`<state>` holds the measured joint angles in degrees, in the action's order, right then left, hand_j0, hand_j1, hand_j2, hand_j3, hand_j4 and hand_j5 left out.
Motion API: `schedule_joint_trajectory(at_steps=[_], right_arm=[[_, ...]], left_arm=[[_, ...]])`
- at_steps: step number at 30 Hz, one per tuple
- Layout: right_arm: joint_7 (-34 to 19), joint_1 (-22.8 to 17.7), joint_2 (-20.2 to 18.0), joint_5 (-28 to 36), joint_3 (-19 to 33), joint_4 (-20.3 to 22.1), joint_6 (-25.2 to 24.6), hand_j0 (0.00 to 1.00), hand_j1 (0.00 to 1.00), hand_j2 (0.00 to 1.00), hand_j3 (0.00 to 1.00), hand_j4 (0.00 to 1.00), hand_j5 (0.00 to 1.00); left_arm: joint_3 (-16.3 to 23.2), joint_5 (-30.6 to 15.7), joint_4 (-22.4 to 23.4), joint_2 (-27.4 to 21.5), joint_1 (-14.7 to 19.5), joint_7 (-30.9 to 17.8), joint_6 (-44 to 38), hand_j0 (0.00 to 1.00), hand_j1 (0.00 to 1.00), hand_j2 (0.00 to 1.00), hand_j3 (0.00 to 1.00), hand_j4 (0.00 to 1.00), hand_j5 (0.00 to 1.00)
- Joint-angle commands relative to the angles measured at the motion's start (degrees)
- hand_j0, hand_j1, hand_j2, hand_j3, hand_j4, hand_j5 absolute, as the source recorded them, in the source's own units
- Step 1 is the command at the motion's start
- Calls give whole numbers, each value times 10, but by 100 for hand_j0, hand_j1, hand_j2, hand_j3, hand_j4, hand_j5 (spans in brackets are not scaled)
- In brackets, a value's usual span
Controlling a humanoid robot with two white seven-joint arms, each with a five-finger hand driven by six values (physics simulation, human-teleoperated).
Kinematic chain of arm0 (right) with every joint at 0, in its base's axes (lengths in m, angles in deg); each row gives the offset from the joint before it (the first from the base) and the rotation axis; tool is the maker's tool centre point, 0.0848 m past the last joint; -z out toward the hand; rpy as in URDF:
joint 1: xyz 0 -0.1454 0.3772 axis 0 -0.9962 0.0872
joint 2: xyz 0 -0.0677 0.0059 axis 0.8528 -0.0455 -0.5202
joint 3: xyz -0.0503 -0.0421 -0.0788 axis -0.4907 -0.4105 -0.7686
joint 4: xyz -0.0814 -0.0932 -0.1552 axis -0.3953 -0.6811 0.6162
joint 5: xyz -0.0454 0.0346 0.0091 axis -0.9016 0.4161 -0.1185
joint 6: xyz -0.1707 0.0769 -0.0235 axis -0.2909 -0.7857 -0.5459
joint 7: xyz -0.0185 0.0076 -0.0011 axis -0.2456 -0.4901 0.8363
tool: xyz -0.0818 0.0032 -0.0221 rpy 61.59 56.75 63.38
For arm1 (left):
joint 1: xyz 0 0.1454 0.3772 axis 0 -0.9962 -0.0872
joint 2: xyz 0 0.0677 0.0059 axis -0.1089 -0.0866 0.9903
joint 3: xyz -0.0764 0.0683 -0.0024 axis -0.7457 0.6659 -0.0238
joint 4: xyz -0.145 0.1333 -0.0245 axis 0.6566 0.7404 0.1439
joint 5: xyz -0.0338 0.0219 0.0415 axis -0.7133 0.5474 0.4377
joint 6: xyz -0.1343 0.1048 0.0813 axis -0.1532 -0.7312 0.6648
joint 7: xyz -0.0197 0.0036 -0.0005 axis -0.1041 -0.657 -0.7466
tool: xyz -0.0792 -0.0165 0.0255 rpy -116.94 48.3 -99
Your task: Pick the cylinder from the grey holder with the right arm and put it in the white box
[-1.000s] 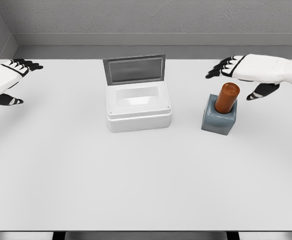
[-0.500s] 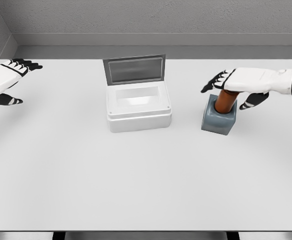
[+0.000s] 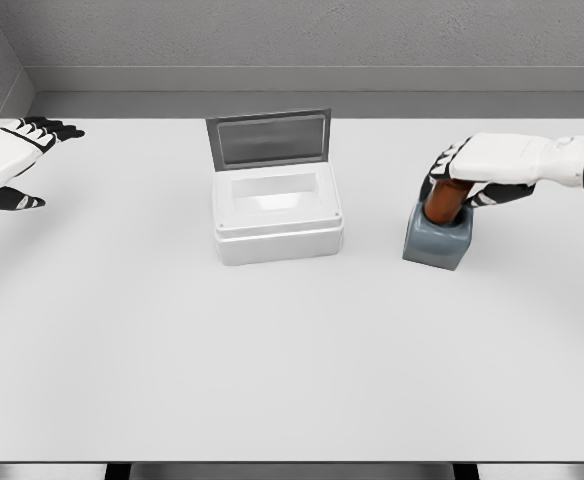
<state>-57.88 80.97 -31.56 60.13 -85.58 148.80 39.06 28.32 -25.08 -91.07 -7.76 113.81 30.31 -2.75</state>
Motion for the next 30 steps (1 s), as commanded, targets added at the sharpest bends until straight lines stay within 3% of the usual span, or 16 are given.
schedule_joint_trajectory(at_steps=[1, 23, 30], right_arm=[[-2, 1, 0, 0, -1, 0, 2, 54, 54, 54, 54, 54, 54], [-2, 41, 34, -13, 5, -8, -12, 54, 54, 54, 54, 54, 54], [-2, 46, 44, -16, 5, -12, -12, 48, 48, 48, 48, 48, 48]], left_arm=[[-1, -4, 0, -1, 0, 1, 0, 100, 100, 100, 100, 100, 100], [-1, -3, 0, -2, 1, 1, 0, 100, 100, 100, 100, 100, 100], [-1, -4, 0, -2, 1, 1, 0, 100, 100, 100, 100, 100, 100]])
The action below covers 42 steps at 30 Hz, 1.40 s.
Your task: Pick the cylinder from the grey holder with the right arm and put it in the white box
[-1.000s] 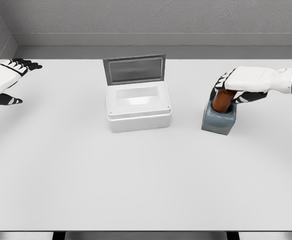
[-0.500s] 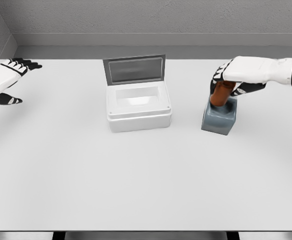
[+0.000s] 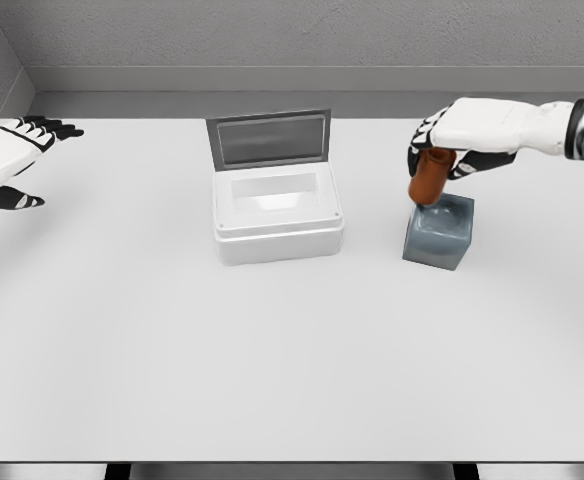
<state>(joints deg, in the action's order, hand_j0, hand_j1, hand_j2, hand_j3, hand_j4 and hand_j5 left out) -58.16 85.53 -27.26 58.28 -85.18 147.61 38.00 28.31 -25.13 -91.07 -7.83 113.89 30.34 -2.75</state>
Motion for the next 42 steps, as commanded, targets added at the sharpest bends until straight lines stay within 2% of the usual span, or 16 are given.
schedule_joint_trajectory(at_steps=[1, 7, 10, 12, 16, 22, 42], right_arm=[[0, 1, 3, 2, 1, 0, -2, 48, 48, 48, 48, 48, 48], [0, 11, 22, 2, 1, -2, -4, 47, 47, 47, 47, 47, 47], [0, 13, 30, 2, 1, -1, -11, 47, 47, 47, 47, 47, 47], [0, 16, 31, 2, 1, -2, -11, 47, 47, 47, 47, 47, 47], [0, 21, 46, 2, 1, -18, -11, 47, 47, 47, 47, 47, 47], [0, 27, 64, 2, 0, -30, -11, 46, 46, 46, 46, 46, 46], [0, 44, 119, 2, -5, -34, -15, 45, 45, 45, 45, 45, 45]], left_arm=[[-1, -4, 0, -1, -1, 0, 0, 100, 100, 100, 100, 100, 100], [-1, -6, -5, -1, -5, 0, 0, 100, 100, 100, 100, 100, 100], [-2, -7, -32, -17, -8, 0, 0, 100, 100, 100, 100, 100, 100], [-4, -8, -65, -39, -28, 2, 0, 100, 100, 100, 100, 100, 100], [-5, -10, -83, -56, -53, 2, 0, 100, 100, 100, 100, 100, 100], [-5, -9, -81, -65, -89, 1, 0, 100, 100, 100, 100, 100, 100], [-3, -9, -58, -64, -90, 1, 0, 100, 100, 100, 100, 100, 100]])
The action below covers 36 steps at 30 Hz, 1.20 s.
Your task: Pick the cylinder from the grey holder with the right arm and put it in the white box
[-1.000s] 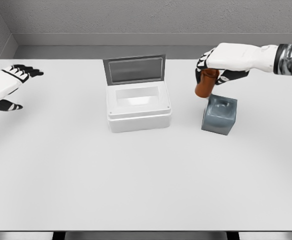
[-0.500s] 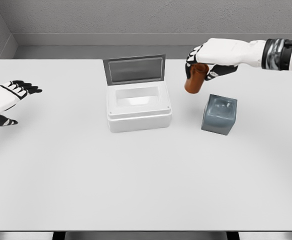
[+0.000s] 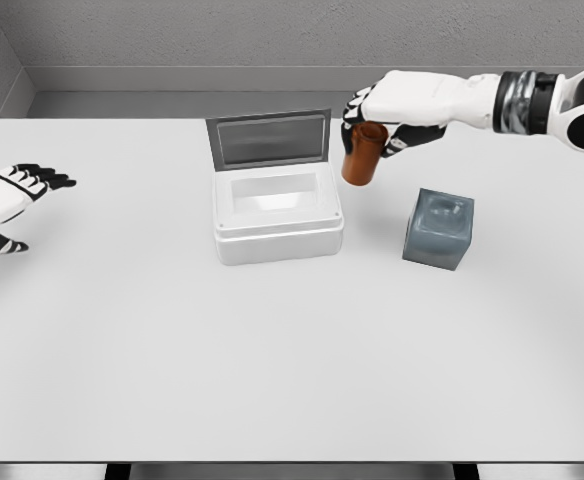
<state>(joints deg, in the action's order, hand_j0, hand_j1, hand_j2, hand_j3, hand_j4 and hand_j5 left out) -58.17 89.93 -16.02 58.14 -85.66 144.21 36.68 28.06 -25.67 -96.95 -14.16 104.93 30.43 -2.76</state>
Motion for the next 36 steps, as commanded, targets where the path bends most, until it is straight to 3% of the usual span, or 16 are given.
schedule_joint_trajectory(at_steps=[1, 31, 32, 33, 34, 36], right_arm=[[0, 1, 7, 3, 0, 0, -2, 45, 45, 45, 45, 45, 45], [0, 16, 74, -15, -13, -52, -2, 45, 45, 45, 45, 45, 45], [0, 16, 74, -15, -13, -53, -3, 49, 49, 49, 49, 49, 49], [0, 16, 74, -15, -13, -53, -18, 85, 85, 85, 85, 85, 85], [0, 16, 74, -15, -14, -49, -56, 100, 100, 100, 100, 100, 100], [0, 16, 74, -15, -17, -47, -57, 100, 100, 100, 100, 100, 100]], left_arm=[[-1, -4, 2, -1, 0, 0, 0, 100, 100, 100, 100, 100, 100], [-1, -4, 9, -1, 0, 0, 0, 100, 100, 100, 100, 100, 100], [-1, -4, 9, -1, 1, 0, 0, 100, 100, 100, 100, 100, 100], [-1, -4, 9, -1, 1, 0, 0, 100, 100, 100, 100, 100, 100], [-1, -4, 9, -1, 1, 0, 0, 100, 100, 100, 100, 100, 100], [-1, -4, 9, -1, 1, 0, 0, 100, 100, 100, 100, 100, 100]])
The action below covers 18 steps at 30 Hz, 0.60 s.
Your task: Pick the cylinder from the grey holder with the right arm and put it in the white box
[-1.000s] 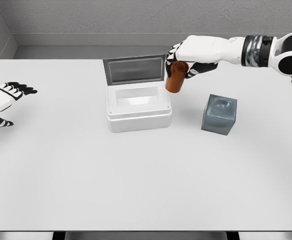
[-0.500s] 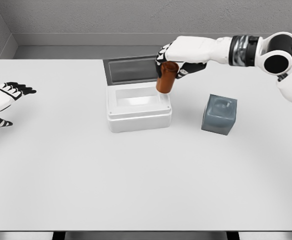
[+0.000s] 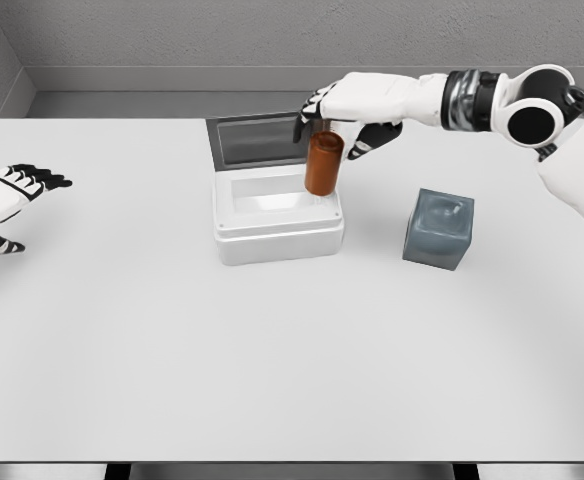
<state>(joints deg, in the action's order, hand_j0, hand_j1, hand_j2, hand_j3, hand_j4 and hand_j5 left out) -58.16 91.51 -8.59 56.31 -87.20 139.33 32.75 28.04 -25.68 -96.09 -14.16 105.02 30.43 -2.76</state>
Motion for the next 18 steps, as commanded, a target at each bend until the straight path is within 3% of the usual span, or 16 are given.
schedule_joint_trajectory(at_steps=[1, 8, 10, 11, 13, 16, 18], right_arm=[[0, 0, 4, 3, -1, 1, -18, 100, 100, 100, 100, 100, 100], [0, 0, 2, 1, -1, 5, -16, 100, 100, 100, 100, 100, 100], [0, 1, -6, 1, 5, 26, -14, 100, 100, 100, 100, 100, 100], [0, 1, -17, 3, 8, 45, -13, 100, 100, 100, 100, 100, 100], [0, -11, -74, 6, 63, 98, 6, 100, 100, 100, 100, 100, 100], [0, -48, -140, 11, 120, 103, 66, 100, 100, 100, 100, 100, 100], [0, -79, -180, 44, 153, 103, 69, 100, 100, 100, 100, 100, 100]], left_arm=[[0, -4, 0, -1, 0, 0, 0, 100, 100, 100, 100, 100, 100], [0, -4, 0, -1, 0, 0, 0, 100, 100, 100, 100, 100, 100], [-1, -4, 0, -1, 0, 0, 0, 100, 100, 100, 100, 100, 100], [-1, -4, 0, -1, 0, 0, 0, 100, 100, 100, 100, 100, 100], [-1, -7, -1, 1, 5, 0, 0, 100, 100, 100, 100, 100, 100], [-7, -36, 0, 9, 18, -1, 0, 100, 100, 100, 100, 100, 100], [-7, -40, 0, 30, 49, -3, 0, 100, 100, 100, 100, 100, 100]])
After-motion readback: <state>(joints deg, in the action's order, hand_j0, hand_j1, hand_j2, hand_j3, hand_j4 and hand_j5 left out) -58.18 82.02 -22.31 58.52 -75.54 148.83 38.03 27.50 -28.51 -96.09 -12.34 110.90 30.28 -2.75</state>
